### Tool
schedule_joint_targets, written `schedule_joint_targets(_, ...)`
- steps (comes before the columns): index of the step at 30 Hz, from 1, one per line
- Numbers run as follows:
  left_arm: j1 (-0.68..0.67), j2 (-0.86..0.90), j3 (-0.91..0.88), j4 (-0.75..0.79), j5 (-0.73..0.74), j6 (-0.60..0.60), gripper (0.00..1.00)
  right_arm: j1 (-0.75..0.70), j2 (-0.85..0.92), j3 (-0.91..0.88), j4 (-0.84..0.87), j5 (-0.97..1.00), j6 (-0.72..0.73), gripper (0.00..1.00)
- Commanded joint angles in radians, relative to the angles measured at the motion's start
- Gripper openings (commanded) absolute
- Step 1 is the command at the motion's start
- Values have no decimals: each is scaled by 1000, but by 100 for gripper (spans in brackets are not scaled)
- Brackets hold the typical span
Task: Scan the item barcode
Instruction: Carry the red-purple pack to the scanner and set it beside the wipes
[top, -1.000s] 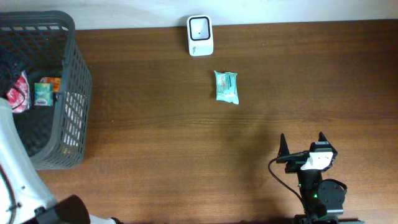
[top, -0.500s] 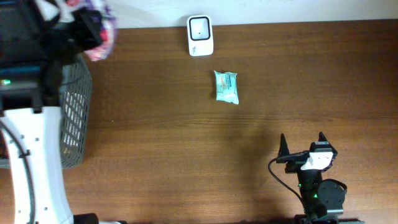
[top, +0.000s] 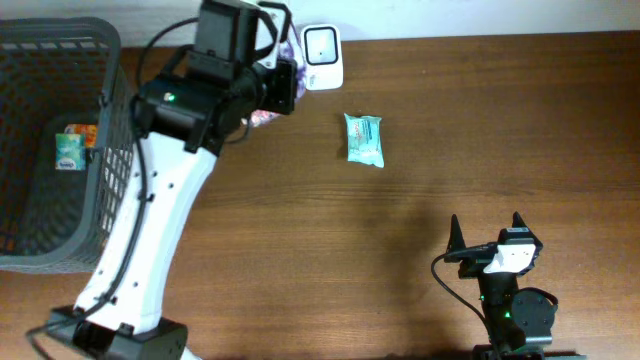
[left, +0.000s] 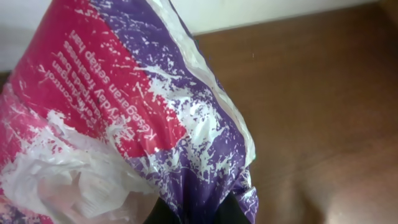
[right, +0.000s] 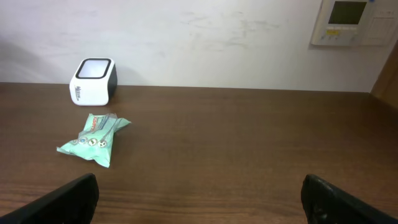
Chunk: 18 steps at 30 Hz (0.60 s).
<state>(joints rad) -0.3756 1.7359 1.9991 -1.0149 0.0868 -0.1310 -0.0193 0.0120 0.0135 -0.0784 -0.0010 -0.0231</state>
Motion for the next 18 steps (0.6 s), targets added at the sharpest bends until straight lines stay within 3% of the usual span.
schedule_joint_targets(1,-26,39,-5,-19,-15,21,0,-7,-6,-8,-3,9,5,99)
schedule_joint_targets(5,-77,97,-5,-26,-33,84,0,-7,-6,-8,-3,9,5,99)
schedule_joint_targets(13,-83,274,-5,-79,-35,84,0,-7,-6,-8,-3,9,5,99)
schedule_joint_targets(18,-103,409,-5,1,-16,117,0,-7,-6,-8,-3,9,5,99)
